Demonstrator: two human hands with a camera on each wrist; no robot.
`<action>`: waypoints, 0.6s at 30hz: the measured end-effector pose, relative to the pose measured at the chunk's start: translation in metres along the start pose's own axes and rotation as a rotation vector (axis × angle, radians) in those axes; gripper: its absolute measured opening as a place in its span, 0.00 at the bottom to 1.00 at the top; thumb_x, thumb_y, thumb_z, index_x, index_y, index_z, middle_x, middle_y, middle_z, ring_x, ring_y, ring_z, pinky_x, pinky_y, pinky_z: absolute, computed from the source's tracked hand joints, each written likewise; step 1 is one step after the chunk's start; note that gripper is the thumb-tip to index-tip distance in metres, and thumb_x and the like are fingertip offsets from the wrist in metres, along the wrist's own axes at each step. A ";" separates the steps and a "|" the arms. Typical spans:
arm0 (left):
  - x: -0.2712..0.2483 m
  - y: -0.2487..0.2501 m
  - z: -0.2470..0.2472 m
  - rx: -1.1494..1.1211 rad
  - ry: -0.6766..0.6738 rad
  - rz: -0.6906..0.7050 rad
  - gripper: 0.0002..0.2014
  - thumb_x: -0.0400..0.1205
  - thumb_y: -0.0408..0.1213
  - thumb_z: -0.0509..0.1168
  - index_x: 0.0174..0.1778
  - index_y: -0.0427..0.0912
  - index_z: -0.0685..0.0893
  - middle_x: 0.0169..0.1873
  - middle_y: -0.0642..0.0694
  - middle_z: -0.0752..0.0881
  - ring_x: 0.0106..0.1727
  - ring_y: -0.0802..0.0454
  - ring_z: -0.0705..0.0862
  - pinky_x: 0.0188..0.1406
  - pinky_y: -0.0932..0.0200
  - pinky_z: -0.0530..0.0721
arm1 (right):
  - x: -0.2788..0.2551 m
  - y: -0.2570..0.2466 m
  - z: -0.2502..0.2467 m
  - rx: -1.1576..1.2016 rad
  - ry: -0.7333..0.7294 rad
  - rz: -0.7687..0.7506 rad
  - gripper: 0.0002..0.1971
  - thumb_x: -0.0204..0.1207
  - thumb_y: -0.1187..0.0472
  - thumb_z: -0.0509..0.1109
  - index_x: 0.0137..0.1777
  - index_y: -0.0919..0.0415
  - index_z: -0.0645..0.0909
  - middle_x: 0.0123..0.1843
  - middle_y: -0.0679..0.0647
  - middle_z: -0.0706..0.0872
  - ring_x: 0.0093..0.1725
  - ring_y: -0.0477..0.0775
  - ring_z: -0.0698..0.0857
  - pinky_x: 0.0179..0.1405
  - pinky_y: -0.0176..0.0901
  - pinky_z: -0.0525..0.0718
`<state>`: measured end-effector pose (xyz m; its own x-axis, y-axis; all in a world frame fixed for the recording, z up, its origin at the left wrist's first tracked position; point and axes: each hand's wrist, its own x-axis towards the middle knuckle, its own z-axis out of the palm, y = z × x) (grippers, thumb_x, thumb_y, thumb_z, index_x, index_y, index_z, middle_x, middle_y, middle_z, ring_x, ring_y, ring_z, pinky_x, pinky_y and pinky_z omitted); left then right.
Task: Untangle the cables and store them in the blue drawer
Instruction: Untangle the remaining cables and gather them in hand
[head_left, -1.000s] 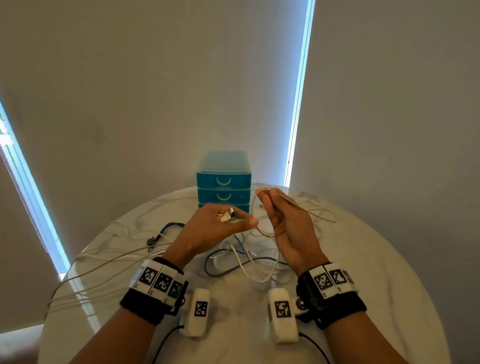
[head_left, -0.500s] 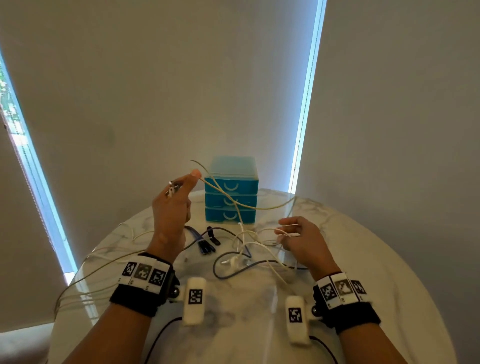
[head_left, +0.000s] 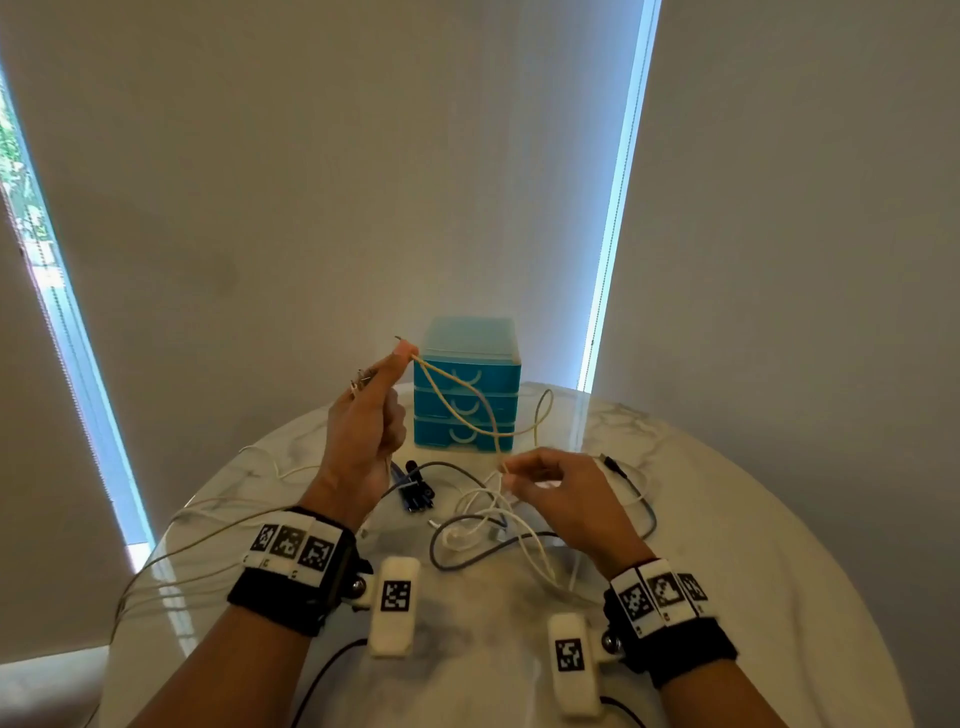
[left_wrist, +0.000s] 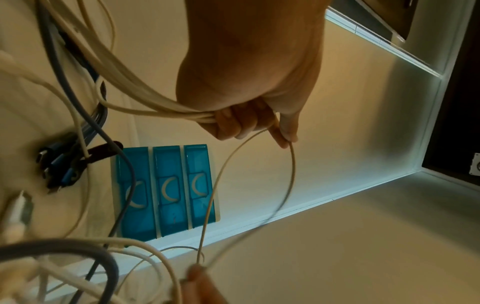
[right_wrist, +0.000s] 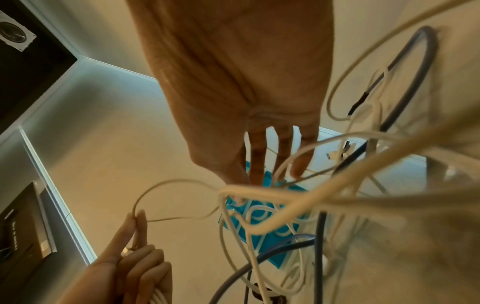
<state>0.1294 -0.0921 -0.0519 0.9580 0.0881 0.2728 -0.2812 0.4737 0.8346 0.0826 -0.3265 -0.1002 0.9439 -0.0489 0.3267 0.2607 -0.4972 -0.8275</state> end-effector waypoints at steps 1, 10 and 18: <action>0.000 0.000 0.000 0.048 -0.021 0.000 0.15 0.85 0.53 0.76 0.60 0.47 0.94 0.22 0.54 0.64 0.23 0.56 0.58 0.18 0.61 0.57 | 0.000 -0.004 -0.003 0.040 0.072 -0.016 0.06 0.81 0.55 0.82 0.56 0.45 0.95 0.51 0.38 0.96 0.55 0.36 0.91 0.61 0.39 0.88; -0.026 0.000 0.025 0.716 -0.490 -0.119 0.12 0.86 0.51 0.76 0.64 0.56 0.95 0.32 0.69 0.89 0.31 0.70 0.84 0.28 0.78 0.77 | 0.002 -0.034 -0.026 1.084 0.390 0.167 0.12 0.90 0.65 0.71 0.67 0.73 0.86 0.59 0.66 0.96 0.60 0.58 0.96 0.61 0.47 0.94; -0.024 -0.012 0.027 0.798 -0.432 -0.004 0.11 0.86 0.52 0.75 0.49 0.51 0.99 0.44 0.72 0.93 0.48 0.78 0.88 0.41 0.82 0.79 | 0.003 -0.034 -0.031 1.450 0.170 0.215 0.16 0.92 0.63 0.68 0.74 0.73 0.81 0.69 0.68 0.92 0.68 0.58 0.93 0.62 0.44 0.93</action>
<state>0.1077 -0.1232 -0.0555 0.9001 -0.3247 0.2904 -0.3868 -0.2892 0.8756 0.0708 -0.3367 -0.0571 0.9819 -0.1578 0.1051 0.1896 0.8091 -0.5562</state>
